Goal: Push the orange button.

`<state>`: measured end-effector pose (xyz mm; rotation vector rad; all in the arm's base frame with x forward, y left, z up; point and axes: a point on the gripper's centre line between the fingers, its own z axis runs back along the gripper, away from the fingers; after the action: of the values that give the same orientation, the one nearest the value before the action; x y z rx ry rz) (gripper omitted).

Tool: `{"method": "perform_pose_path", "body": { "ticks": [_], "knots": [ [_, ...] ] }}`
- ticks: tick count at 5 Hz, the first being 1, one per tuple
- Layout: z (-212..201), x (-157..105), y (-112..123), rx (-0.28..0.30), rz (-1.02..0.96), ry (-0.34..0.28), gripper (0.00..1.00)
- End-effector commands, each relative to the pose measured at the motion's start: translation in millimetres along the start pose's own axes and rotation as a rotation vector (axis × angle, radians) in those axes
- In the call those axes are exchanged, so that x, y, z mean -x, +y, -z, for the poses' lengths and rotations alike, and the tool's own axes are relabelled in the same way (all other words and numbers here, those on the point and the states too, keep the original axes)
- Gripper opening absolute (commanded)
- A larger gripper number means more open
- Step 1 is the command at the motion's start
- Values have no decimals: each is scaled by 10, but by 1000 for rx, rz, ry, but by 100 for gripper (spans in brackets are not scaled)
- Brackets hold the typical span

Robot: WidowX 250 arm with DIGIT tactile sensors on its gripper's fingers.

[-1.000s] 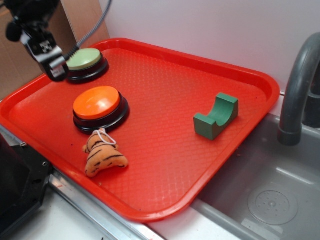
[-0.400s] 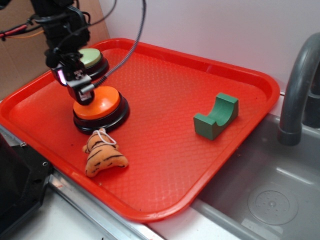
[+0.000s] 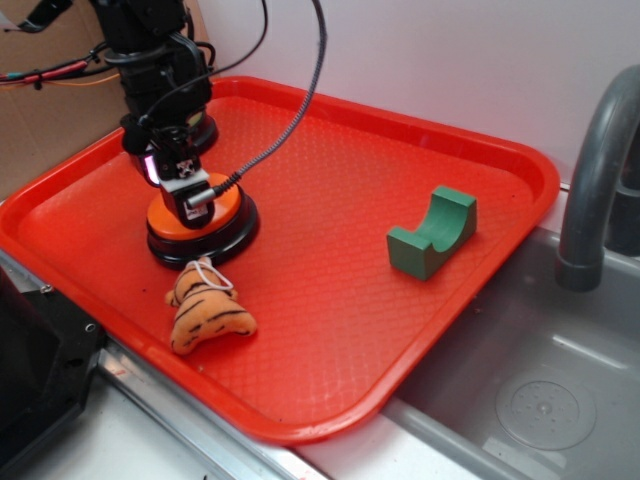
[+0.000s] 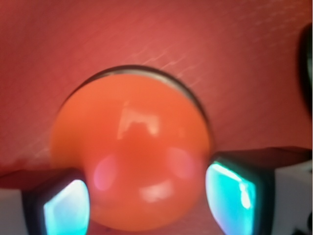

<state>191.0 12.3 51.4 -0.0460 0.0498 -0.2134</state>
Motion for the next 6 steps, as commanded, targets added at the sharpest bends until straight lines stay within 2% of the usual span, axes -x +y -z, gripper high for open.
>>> {"method": "perform_pose_path", "body": {
  "ticks": [1, 2, 4, 6],
  "knots": [
    [-104, -8, -13, 0, 3, -43, 100],
    [-286, 23, -16, 0, -11, -78, 100],
    [-535, 54, -15, -12, -39, -108, 100],
    [-644, 49, -25, -33, -37, -99, 100]
  ]
}}
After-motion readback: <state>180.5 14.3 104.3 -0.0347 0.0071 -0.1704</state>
